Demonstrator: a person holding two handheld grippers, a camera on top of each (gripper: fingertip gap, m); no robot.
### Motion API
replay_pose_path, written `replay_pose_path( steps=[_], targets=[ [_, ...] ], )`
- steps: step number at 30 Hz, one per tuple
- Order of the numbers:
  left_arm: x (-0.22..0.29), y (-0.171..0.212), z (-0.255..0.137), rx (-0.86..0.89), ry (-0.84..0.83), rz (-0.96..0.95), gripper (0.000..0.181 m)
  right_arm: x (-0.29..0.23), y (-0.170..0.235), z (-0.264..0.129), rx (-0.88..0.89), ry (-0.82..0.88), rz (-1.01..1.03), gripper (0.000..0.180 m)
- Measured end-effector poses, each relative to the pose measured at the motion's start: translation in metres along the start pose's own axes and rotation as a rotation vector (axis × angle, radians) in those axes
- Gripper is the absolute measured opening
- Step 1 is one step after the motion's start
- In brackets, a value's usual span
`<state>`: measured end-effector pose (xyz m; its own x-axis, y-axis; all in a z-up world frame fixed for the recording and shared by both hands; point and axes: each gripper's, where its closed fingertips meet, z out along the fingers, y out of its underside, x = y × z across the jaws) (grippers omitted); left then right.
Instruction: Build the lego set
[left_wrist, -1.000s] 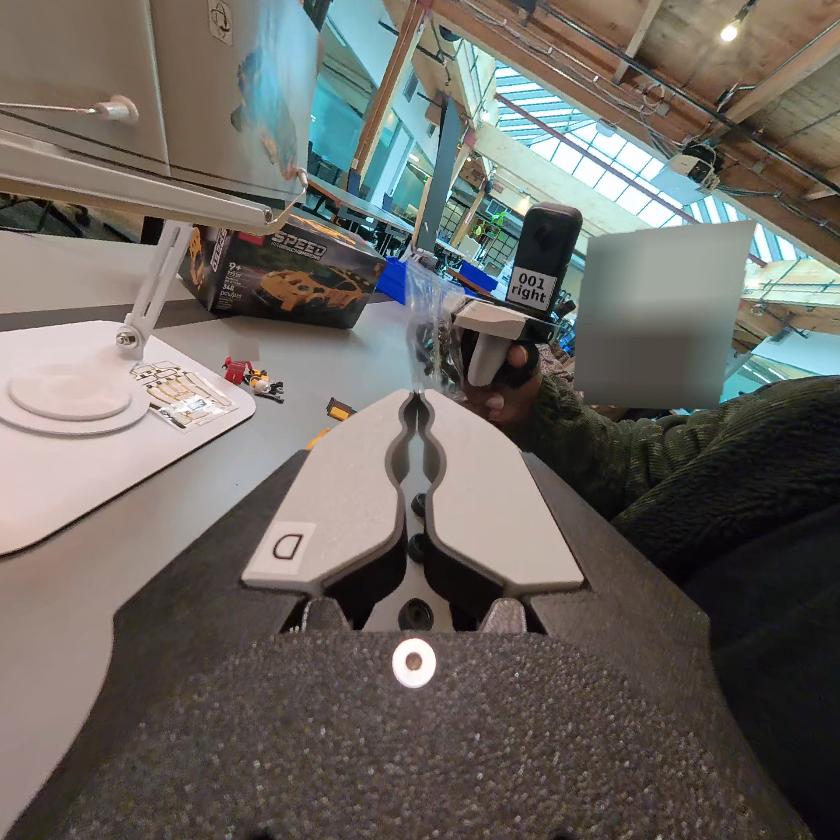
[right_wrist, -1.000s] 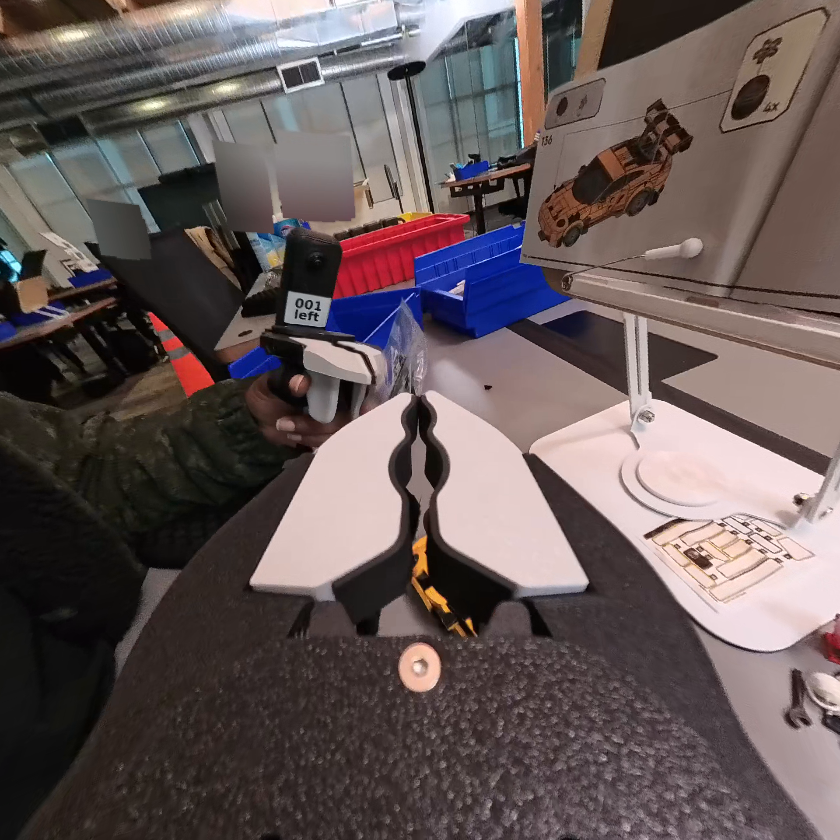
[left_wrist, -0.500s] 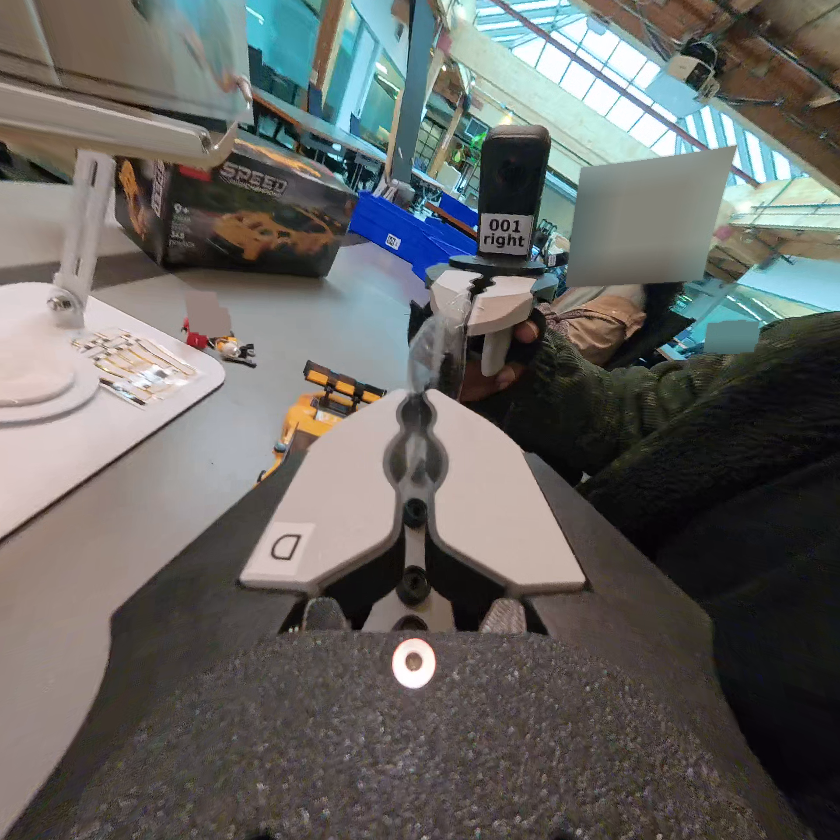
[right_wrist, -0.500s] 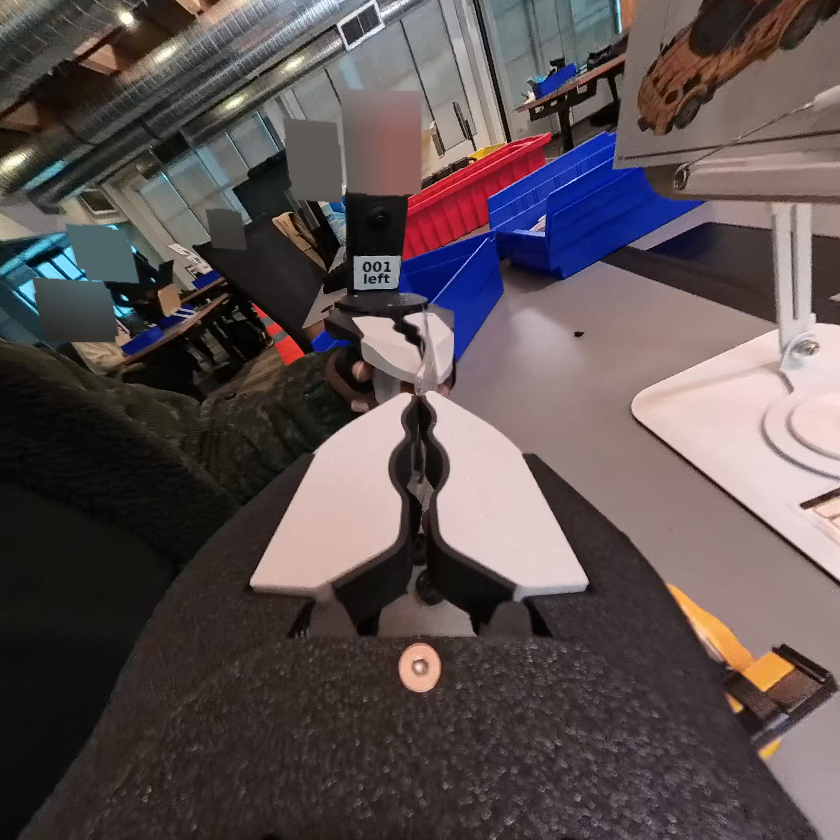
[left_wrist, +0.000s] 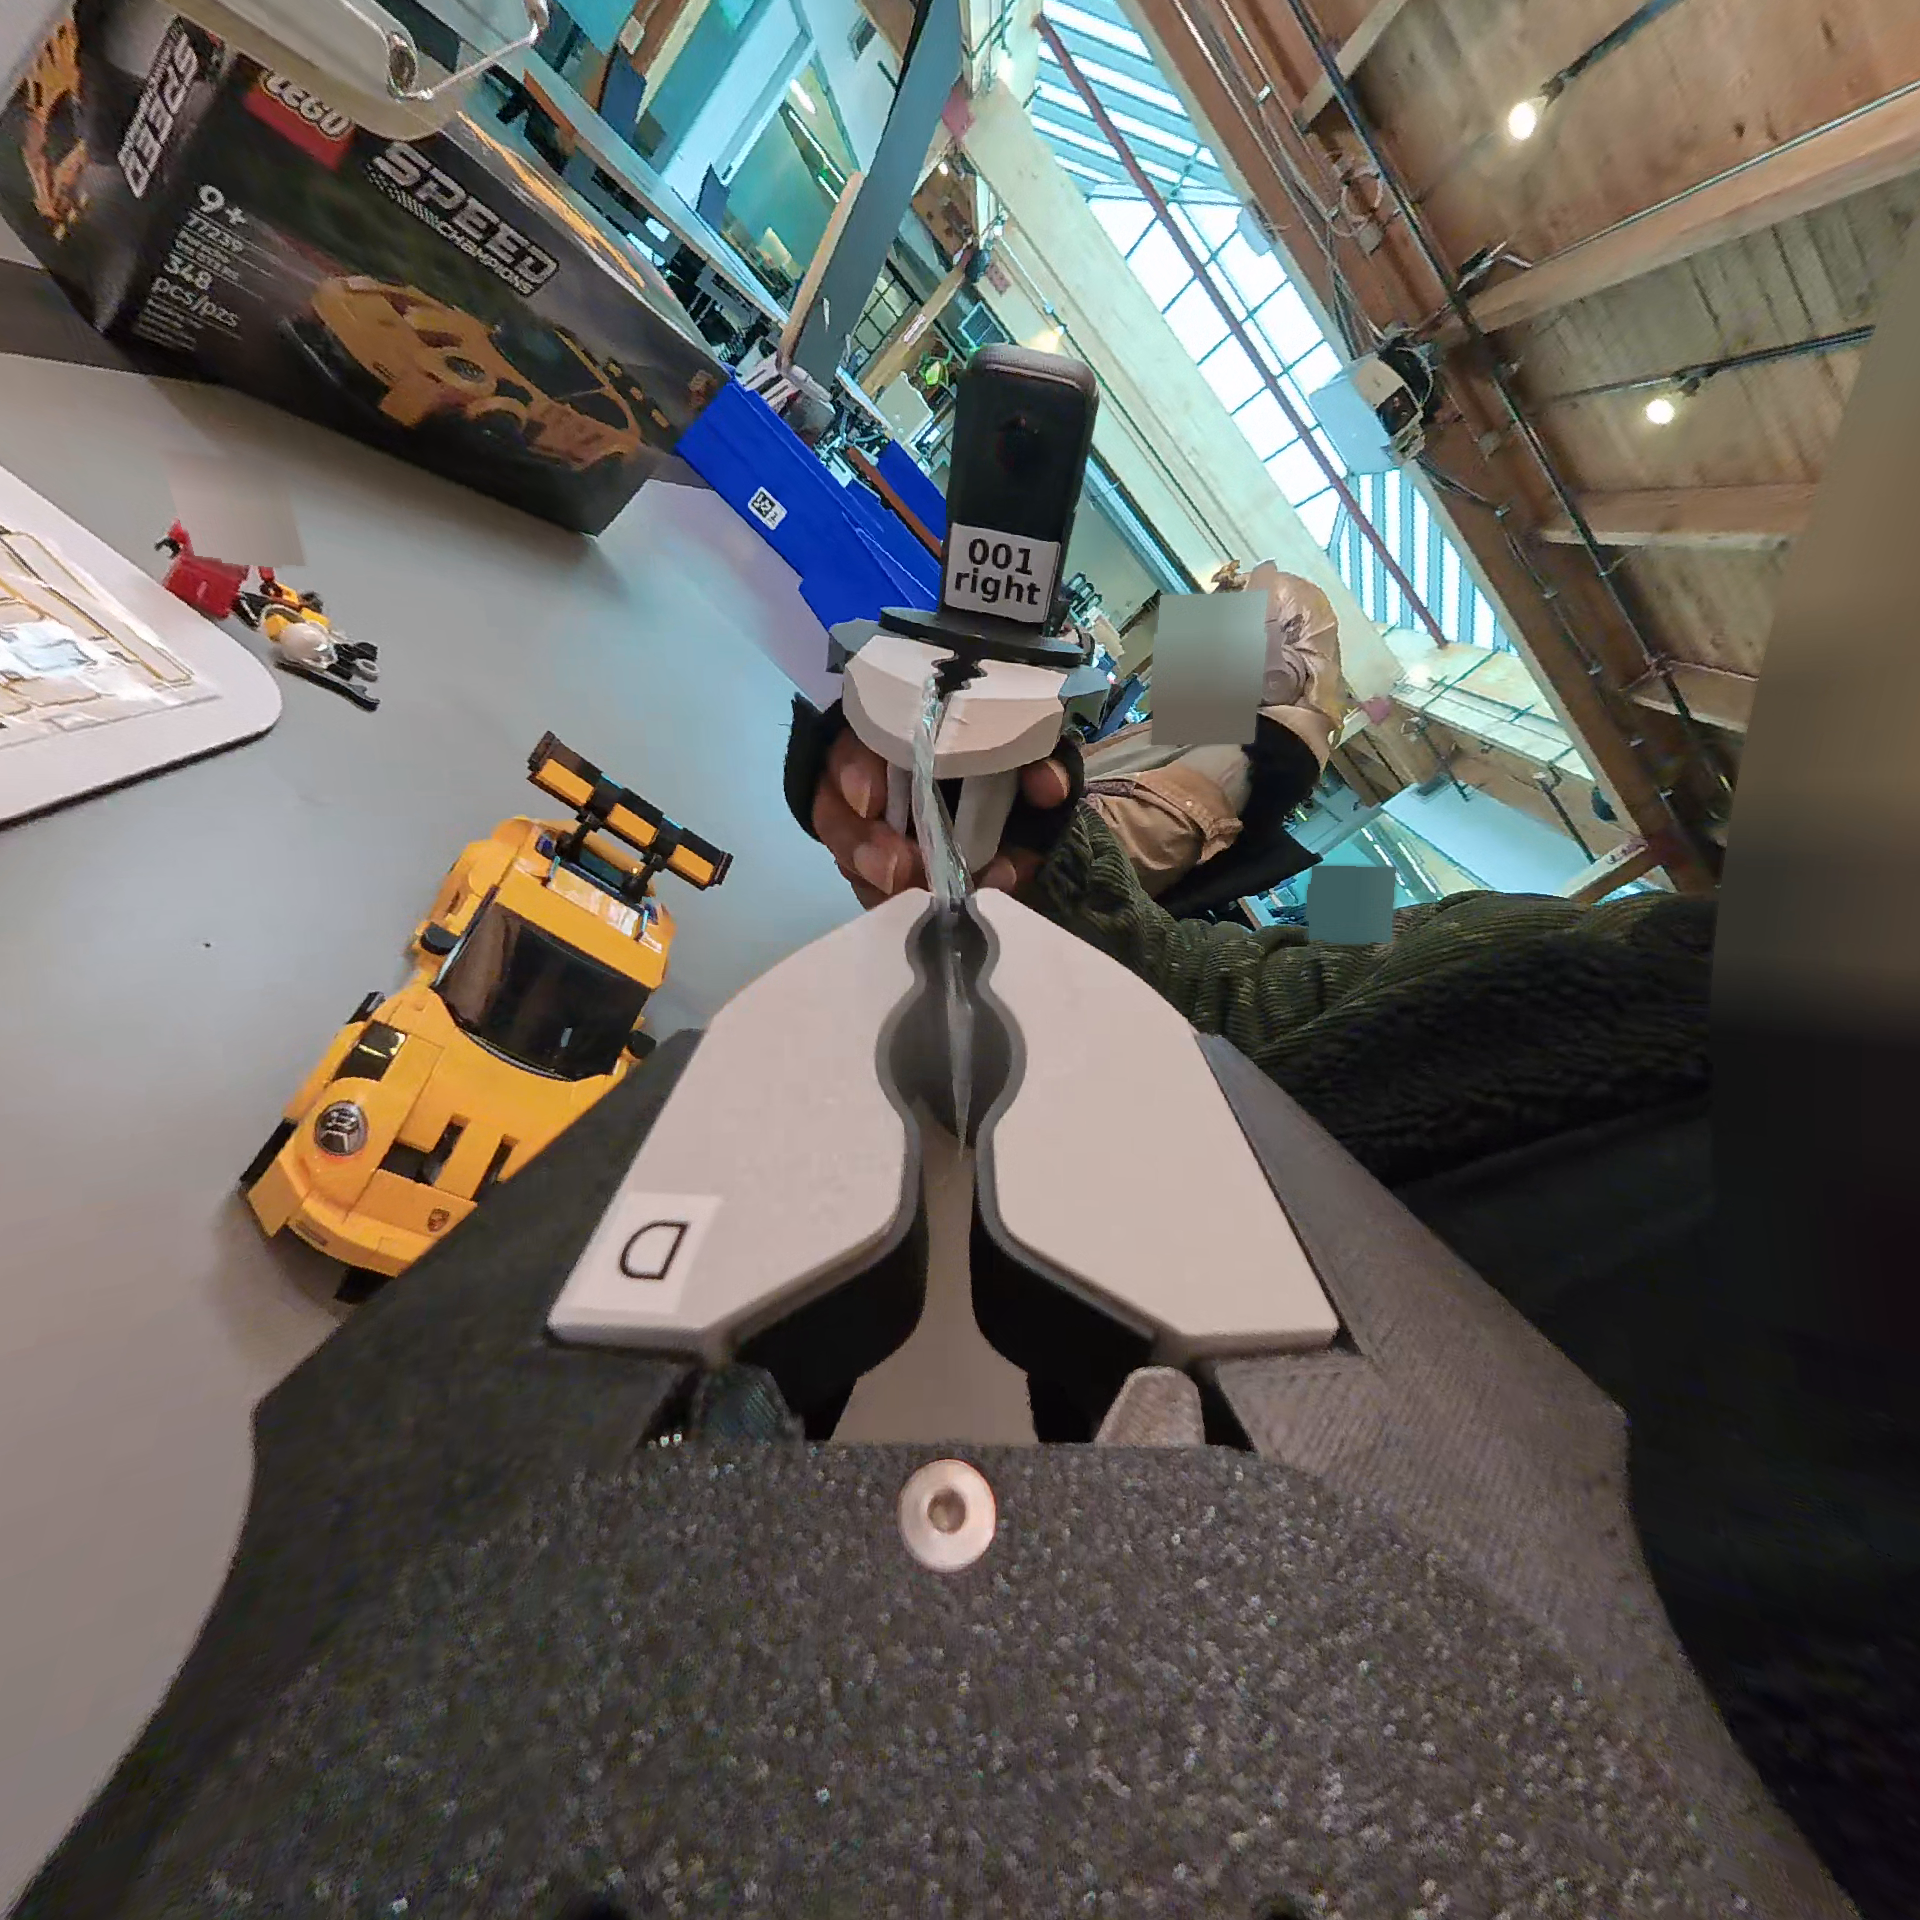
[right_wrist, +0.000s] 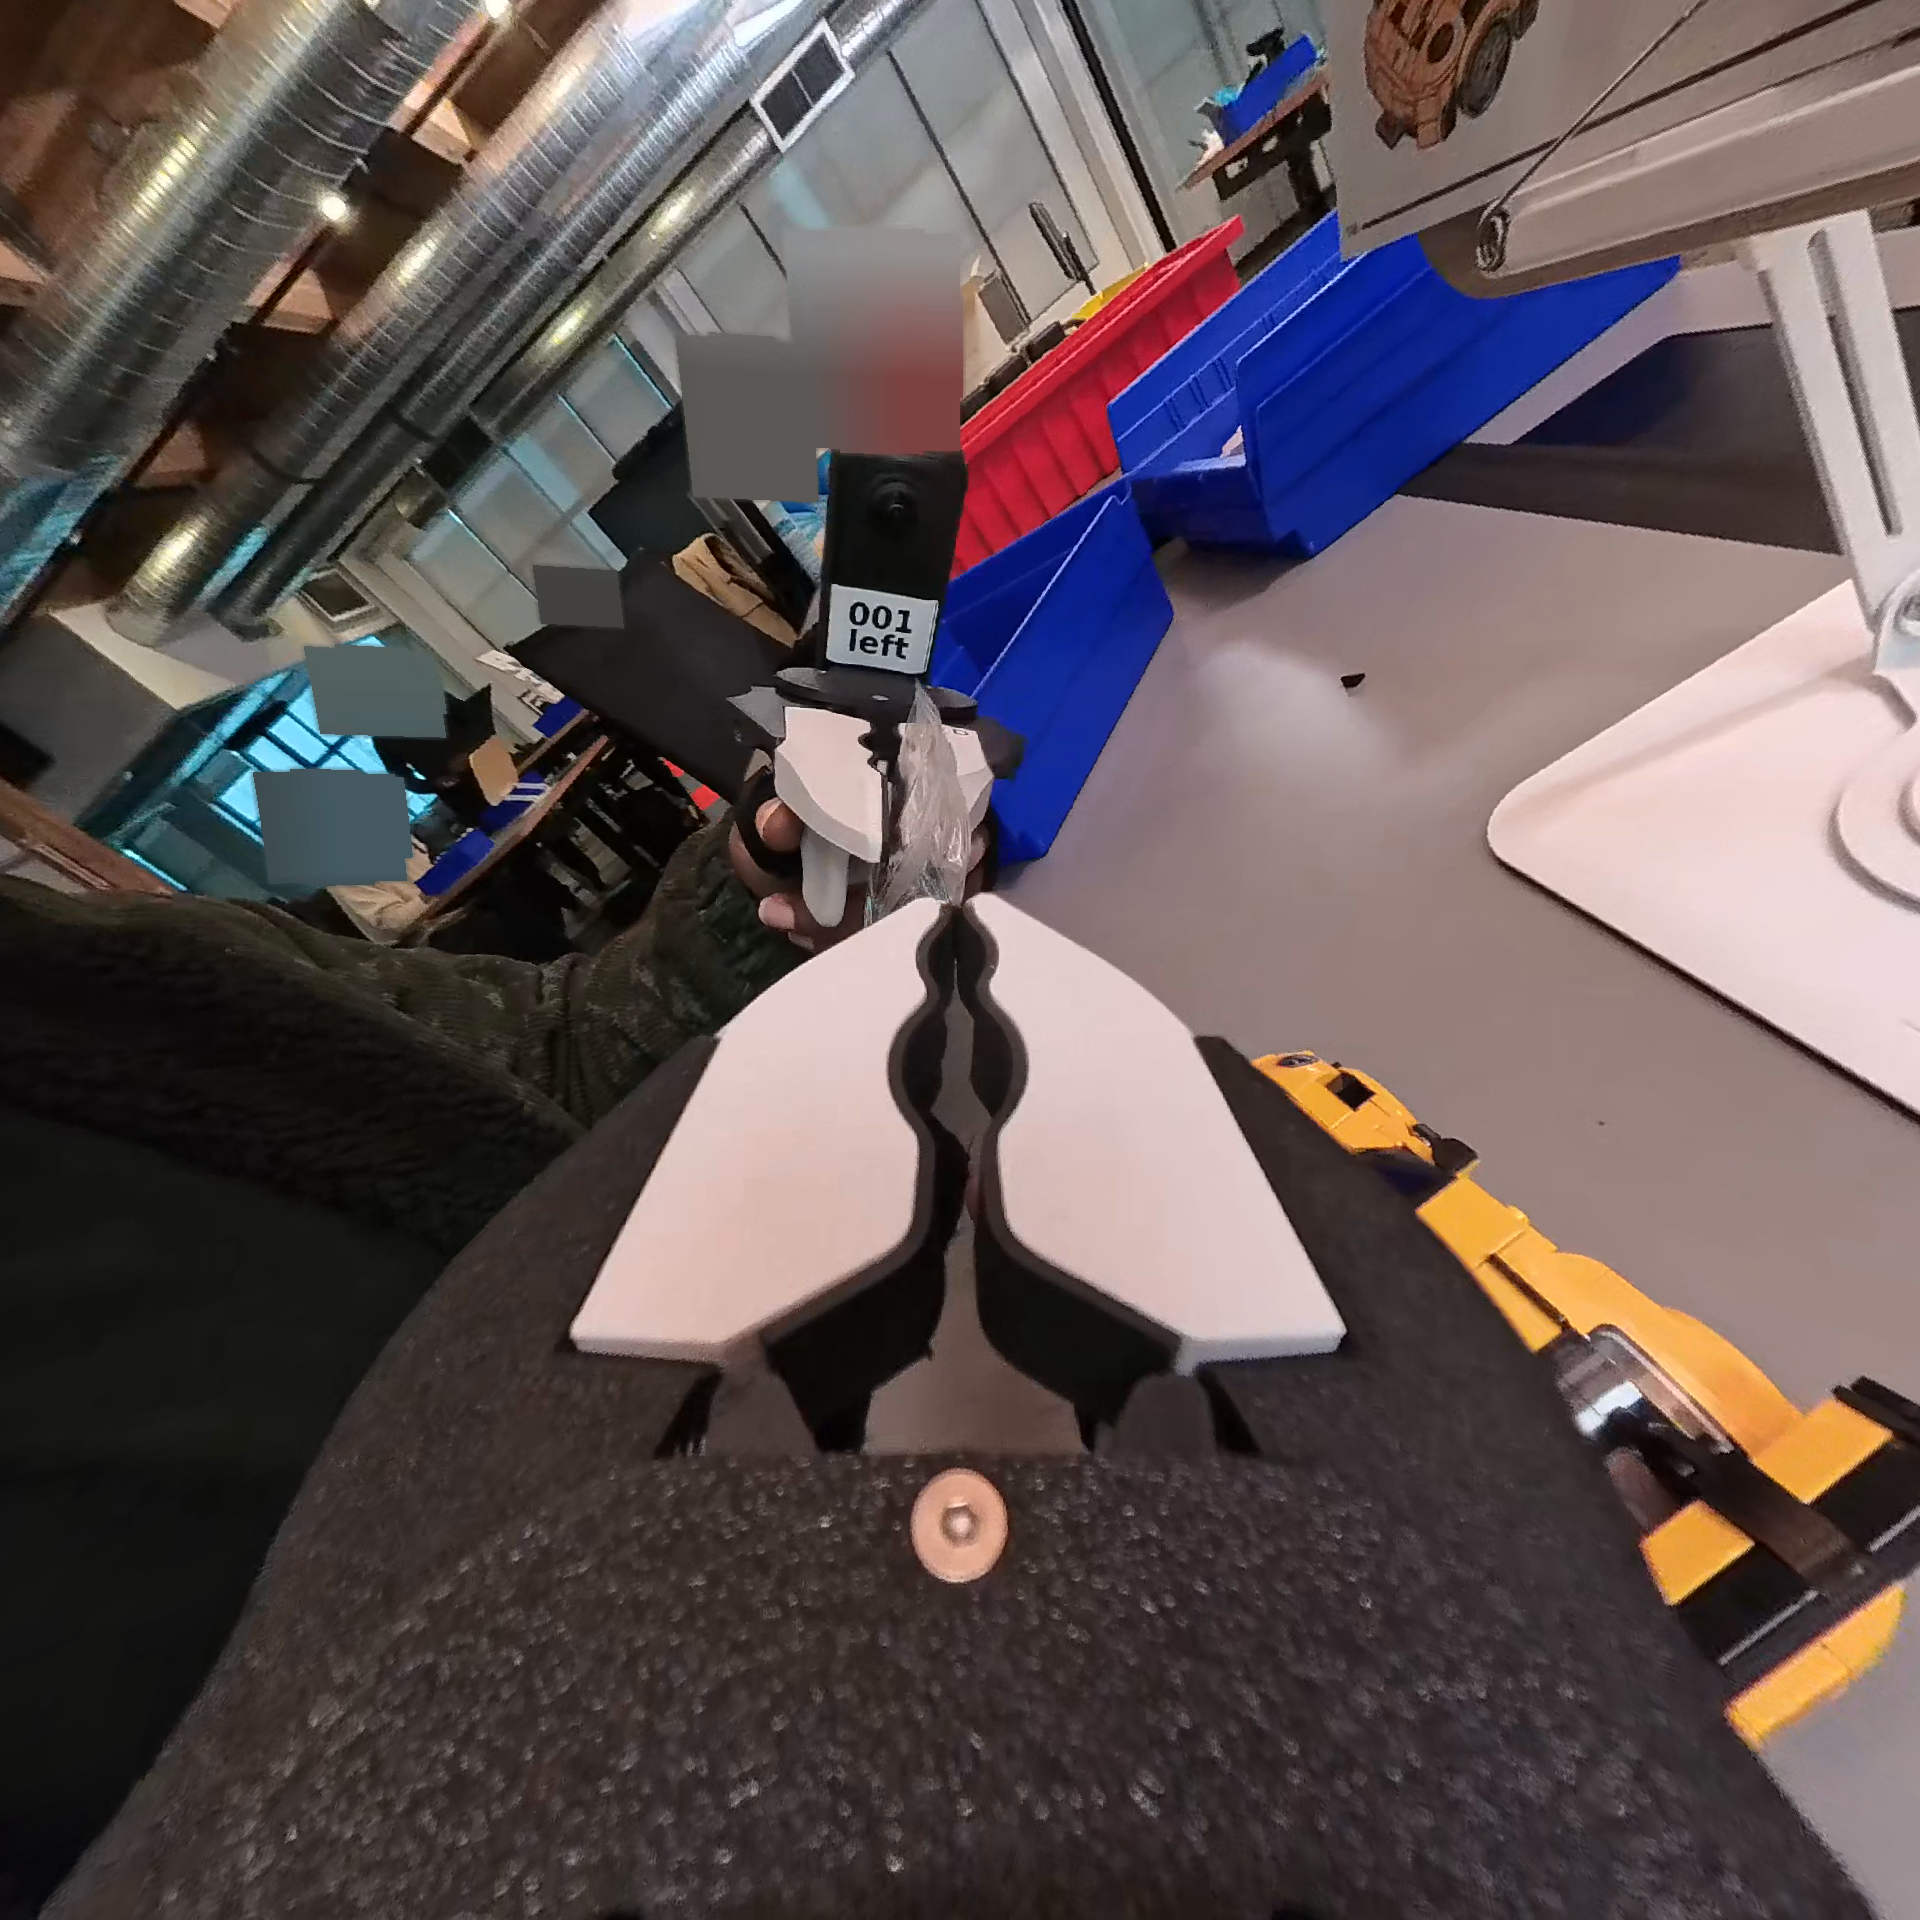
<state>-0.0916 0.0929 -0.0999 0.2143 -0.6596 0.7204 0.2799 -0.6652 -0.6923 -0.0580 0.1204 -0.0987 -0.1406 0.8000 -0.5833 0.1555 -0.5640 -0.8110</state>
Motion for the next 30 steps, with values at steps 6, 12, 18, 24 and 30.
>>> replay_pose_path(
  steps=[6,12,18,24,30],
  targets=[
    [0.006,0.002,0.000,-0.003,0.047,-0.019,0.002,-0.002,0.003,0.000,-0.009,-0.021,0.008,0.000],
    [-0.001,0.006,-0.001,-0.023,0.009,0.017,0.002,-0.006,0.003,-0.001,-0.013,-0.023,-0.021,0.000],
    [0.002,0.007,0.001,-0.036,0.001,0.067,0.004,-0.010,0.005,-0.002,-0.016,-0.031,-0.035,0.000],
    [0.000,0.004,0.001,-0.048,-0.050,0.165,0.010,-0.013,0.012,0.003,-0.048,-0.044,-0.045,0.000],
    [-0.002,0.003,0.008,-0.180,-0.171,0.372,0.011,-0.015,0.023,0.010,-0.099,-0.049,-0.056,0.000]
  ],
)
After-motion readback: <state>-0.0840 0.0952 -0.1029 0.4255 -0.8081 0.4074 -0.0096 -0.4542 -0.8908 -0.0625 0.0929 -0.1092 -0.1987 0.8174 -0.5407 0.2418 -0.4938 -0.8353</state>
